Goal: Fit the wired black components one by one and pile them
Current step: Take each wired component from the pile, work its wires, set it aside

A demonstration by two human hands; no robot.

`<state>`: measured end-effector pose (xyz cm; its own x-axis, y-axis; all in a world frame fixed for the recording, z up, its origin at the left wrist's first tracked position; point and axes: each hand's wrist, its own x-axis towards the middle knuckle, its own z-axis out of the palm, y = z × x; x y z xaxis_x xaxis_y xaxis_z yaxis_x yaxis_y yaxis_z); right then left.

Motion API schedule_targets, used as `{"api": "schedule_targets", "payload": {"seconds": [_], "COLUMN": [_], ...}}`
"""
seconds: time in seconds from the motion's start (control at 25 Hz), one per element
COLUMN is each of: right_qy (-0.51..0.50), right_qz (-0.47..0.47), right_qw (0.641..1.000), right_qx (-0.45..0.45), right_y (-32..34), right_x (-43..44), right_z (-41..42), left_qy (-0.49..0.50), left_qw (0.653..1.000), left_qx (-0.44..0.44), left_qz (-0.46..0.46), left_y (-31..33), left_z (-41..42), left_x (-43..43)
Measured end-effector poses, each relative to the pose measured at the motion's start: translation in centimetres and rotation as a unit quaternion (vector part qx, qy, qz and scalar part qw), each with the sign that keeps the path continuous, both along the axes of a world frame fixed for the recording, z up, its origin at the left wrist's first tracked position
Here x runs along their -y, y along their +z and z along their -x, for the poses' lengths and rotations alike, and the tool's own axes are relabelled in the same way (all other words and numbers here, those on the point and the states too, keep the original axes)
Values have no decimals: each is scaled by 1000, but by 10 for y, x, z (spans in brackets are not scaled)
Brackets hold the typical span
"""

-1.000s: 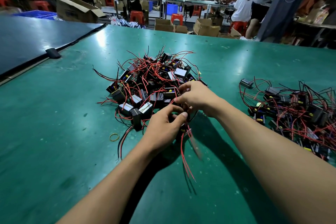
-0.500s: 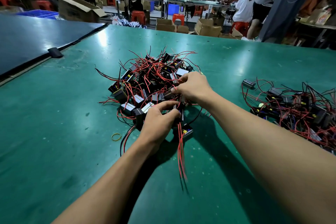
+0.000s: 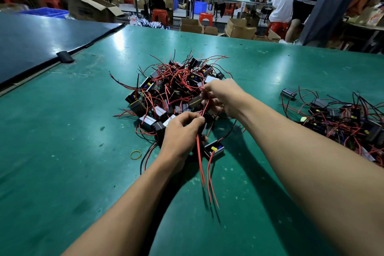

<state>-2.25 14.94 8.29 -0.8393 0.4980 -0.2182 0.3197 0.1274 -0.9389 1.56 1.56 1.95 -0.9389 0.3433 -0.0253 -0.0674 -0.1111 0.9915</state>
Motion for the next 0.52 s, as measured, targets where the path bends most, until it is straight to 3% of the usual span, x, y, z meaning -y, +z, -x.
{"api": "schedule_targets", "payload": {"seconds": [0.16,0.4,0.52], "right_qy": [-34,-27,-18], "right_qz": [175,186,132], "right_qw": [982,973,982], "right_qx": [-60,-135,-134], "right_y": [13,14,14], "right_x": [-17,-25,-29], "right_z": [-4,-16,-24], "left_qy": [-15,-35,-59], "left_qw": [1000,999,998], "left_qx": [-8,-18,-17], "left_qz": [8,-4,-16], "left_y": [1,4,6], "left_z": [-3,-6,-9], "left_x": [2,4,4]}}
